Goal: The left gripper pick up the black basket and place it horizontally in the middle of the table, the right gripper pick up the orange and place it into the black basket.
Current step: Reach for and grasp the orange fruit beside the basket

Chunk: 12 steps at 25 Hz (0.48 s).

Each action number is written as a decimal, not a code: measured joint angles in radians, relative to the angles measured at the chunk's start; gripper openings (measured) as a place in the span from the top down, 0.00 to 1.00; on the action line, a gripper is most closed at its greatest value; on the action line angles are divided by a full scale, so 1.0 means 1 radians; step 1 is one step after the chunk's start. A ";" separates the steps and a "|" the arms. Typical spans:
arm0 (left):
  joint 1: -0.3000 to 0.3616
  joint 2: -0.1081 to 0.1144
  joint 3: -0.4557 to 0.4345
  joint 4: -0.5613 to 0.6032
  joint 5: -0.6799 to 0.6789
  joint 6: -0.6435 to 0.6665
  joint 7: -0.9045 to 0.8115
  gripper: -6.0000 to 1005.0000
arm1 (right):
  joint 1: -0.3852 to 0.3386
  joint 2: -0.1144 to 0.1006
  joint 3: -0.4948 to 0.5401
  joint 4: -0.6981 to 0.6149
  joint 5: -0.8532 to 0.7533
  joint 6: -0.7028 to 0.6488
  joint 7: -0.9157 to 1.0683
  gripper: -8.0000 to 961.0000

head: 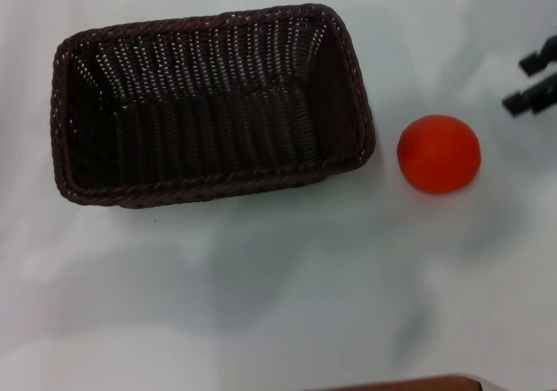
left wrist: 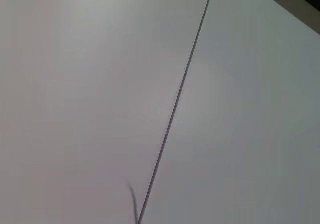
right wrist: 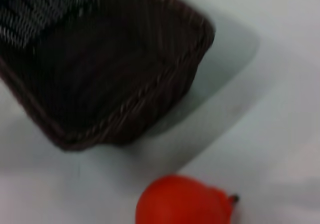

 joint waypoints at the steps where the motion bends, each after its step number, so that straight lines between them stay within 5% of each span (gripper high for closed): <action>1: 0.000 0.000 0.000 0.001 0.000 0.000 0.000 0.27 | 0.010 0.006 -0.012 -0.016 -0.016 0.000 -0.001 0.27; 12: 0.001 -0.001 0.000 0.015 -0.002 0.000 -0.004 0.27 | 0.109 0.095 -0.090 -0.195 -0.131 -0.108 -0.038 0.28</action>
